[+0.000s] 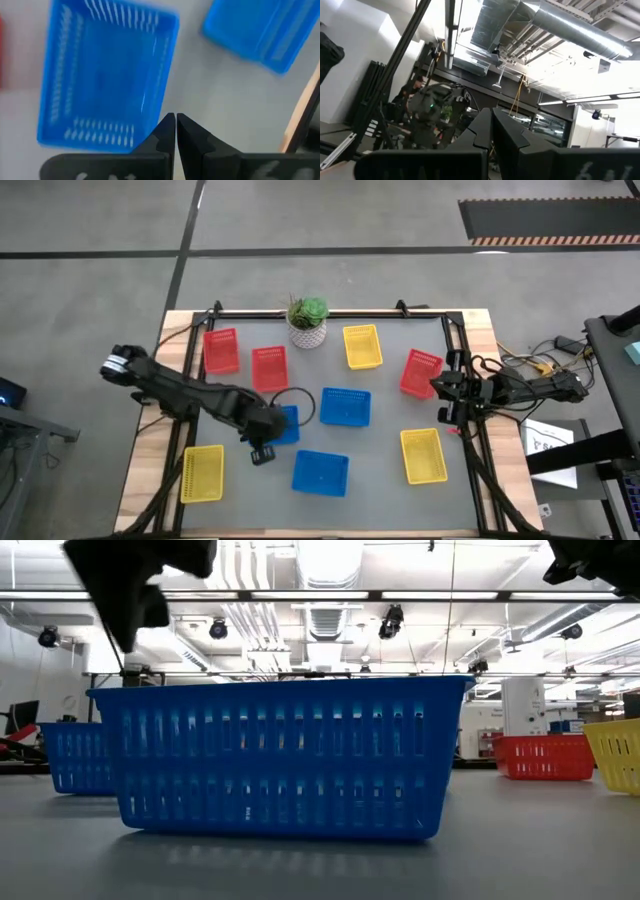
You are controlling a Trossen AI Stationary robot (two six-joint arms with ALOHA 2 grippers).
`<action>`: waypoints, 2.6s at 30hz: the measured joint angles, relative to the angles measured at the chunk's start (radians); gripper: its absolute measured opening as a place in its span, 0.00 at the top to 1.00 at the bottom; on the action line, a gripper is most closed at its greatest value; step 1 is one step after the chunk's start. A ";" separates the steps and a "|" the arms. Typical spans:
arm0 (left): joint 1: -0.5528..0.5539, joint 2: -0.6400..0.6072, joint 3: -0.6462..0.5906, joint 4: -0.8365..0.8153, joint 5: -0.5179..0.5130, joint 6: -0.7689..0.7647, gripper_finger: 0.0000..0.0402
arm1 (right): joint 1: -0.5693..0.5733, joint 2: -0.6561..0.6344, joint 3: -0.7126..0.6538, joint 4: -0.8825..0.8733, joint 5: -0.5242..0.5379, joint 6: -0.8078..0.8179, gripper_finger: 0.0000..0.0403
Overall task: Stack baskets by color
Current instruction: Stack the middle blue basket on the top blue basket
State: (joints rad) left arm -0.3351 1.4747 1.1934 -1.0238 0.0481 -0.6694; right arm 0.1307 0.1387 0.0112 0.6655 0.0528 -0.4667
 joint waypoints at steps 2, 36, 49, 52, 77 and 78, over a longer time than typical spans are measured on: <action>-0.004 0.031 0.005 -0.023 0.038 0.005 1.00 | 0.000 0.000 0.000 0.000 0.000 0.000 0.98; -0.047 0.082 -0.037 -0.007 -0.044 0.107 0.67 | 0.000 0.000 0.000 -0.002 0.000 0.019 0.98; -0.051 0.121 -0.041 0.035 -0.137 0.136 0.67 | 0.000 0.000 0.000 -0.002 0.000 0.021 0.98; -0.052 0.140 -0.041 0.041 -0.137 0.157 0.67 | 0.000 0.000 0.000 -0.002 0.000 0.021 0.98; -0.053 0.238 -0.044 0.081 -0.132 0.206 0.79 | 0.000 0.000 0.000 -0.002 0.000 0.021 0.98; -0.053 0.238 -0.044 0.081 -0.132 0.206 0.83 | 0.000 0.000 0.000 -0.002 0.000 0.021 0.98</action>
State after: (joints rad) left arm -0.3878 1.7123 1.1492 -0.9428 -0.0841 -0.4629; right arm 0.1303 0.1390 0.0112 0.6636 0.0528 -0.4458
